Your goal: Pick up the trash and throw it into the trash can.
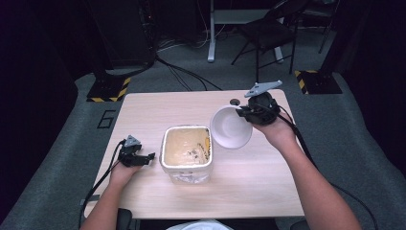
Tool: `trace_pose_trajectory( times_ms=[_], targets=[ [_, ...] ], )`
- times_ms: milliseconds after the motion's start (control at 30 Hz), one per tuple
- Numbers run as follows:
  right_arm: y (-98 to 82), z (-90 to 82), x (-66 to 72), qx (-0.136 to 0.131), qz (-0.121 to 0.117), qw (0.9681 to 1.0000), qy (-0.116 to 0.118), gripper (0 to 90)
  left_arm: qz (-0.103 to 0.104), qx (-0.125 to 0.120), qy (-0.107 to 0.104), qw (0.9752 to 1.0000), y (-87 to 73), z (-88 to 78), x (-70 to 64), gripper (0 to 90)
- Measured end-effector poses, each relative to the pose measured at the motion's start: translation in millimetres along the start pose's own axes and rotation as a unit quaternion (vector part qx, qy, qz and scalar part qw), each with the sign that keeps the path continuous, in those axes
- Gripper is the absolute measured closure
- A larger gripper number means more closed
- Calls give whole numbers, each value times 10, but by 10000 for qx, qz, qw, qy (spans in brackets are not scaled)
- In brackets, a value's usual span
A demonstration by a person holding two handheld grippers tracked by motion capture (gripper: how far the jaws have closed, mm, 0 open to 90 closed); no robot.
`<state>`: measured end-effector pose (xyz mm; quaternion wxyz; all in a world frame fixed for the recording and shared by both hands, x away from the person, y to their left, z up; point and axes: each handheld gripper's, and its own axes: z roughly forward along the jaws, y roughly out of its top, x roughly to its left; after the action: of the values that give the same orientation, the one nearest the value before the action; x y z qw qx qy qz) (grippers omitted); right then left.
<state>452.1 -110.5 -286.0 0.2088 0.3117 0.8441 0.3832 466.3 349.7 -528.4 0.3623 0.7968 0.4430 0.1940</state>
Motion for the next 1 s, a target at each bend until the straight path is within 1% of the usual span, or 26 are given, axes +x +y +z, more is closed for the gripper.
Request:
trace_pose_trajectory(
  times_ms=[67,267,367,433,533,600,667,700,733,767,800,867,900,1000],
  targets=[
    [18,10,17,-38,-9,10000,22,832,1,0,1,10000,0,0,0,204],
    [186,106,191,-77,-194,9995,235,833,1,-1,0,10000,0,0,0,204],
    [230,134,229,-108,-182,9994,285,833,0,-8,-6,10000,0,1,1,204],
    [289,180,273,-152,-214,9990,374,833,1,-2,-2,10000,0,0,0,204],
    [315,208,313,-117,-210,9989,406,833,2,-6,-5,10000,0,1,1,204],
    [346,260,351,-104,-298,9984,463,833,2,-6,-6,10000,0,1,1,204],
    [353,273,358,-107,-327,9983,473,833,1,-5,-6,10000,0,1,1,204],
    [363,294,379,-95,-314,9982,495,833,3,-5,-5,10000,0,1,1,204],
    [371,310,392,-92,-353,9980,509,833,2,-5,-5,10000,0,1,1,204],
    [385,343,431,-107,-338,9978,556,833,2,-7,-5,10000,0,1,1,204],
    [385,343,431,-107,-338,9978,556,833,1,-7,-5,10000,0,1,1,204],
    [401,376,469,-86,-394,9975,589,833,2,-5,-6,10000,0,1,1,204],
    [418,411,511,-75,-435,9971,615,833,3,1,-2,10000,0,0,1,204],
    [434,445,549,-79,-461,9967,664,833,1,-8,-6,10000,0,1,1,204]
  ],
)
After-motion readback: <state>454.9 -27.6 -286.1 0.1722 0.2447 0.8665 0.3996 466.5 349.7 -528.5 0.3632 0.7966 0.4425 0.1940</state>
